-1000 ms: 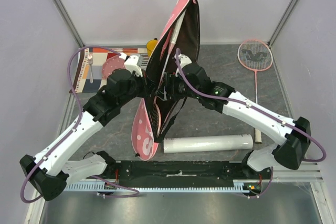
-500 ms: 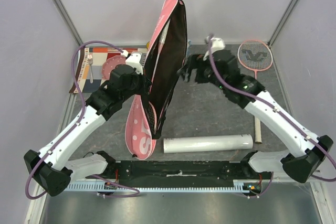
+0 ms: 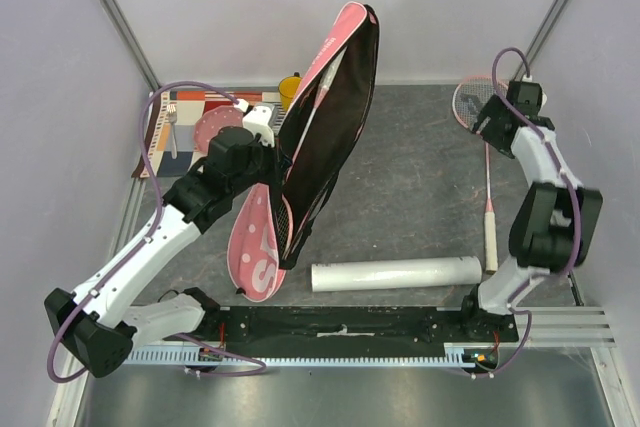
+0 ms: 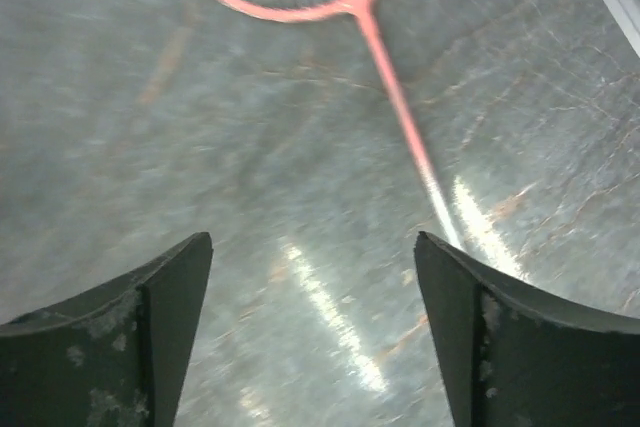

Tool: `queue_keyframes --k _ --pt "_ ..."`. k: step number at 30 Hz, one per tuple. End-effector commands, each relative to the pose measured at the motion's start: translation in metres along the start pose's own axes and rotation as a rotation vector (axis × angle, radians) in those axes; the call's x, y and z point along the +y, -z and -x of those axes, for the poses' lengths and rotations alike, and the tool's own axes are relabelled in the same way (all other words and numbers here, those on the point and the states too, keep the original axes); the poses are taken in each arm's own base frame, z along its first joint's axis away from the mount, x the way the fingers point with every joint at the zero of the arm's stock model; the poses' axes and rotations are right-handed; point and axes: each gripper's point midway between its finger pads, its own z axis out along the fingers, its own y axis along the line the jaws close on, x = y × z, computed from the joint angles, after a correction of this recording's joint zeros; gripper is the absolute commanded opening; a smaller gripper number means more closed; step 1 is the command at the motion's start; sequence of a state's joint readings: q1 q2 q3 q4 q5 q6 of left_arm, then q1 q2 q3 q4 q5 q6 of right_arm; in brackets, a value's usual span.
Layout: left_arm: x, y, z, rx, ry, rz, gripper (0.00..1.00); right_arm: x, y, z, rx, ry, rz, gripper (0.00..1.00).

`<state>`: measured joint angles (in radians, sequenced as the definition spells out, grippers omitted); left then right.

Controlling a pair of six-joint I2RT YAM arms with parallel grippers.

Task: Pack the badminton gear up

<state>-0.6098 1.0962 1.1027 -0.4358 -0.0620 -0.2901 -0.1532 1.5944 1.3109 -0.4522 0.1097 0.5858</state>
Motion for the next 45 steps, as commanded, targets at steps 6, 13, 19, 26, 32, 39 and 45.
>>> queue_keyframes --k 6,13,19,26,32,39,45 --pt "-0.014 0.007 0.018 -0.133 -0.049 -0.071 0.02 -0.044 -0.085 -0.031 0.279 0.233 -0.08 0.7" --pt "-0.01 0.011 0.017 -0.149 -0.075 -0.029 0.02 -0.073 -0.093 -0.044 0.313 0.332 -0.183 0.7" --pt "-0.011 0.012 0.016 -0.149 -0.074 -0.032 0.02 -0.078 -0.11 -0.053 0.338 0.419 -0.144 0.59" --pt "-0.011 0.01 0.012 -0.137 -0.075 -0.034 0.02 -0.076 -0.14 -0.064 0.357 0.454 -0.093 0.49" --pt "-0.01 0.01 0.012 -0.135 -0.077 -0.028 0.02 -0.071 -0.143 -0.072 0.374 0.534 -0.041 0.12" --pt "-0.01 0.005 0.007 -0.113 -0.07 -0.028 0.02 -0.044 -0.114 -0.047 0.266 0.961 -0.084 0.0" --pt "-0.011 0.006 0.007 -0.119 -0.065 -0.033 0.02 -0.038 -0.112 -0.023 0.215 1.125 -0.138 0.0"
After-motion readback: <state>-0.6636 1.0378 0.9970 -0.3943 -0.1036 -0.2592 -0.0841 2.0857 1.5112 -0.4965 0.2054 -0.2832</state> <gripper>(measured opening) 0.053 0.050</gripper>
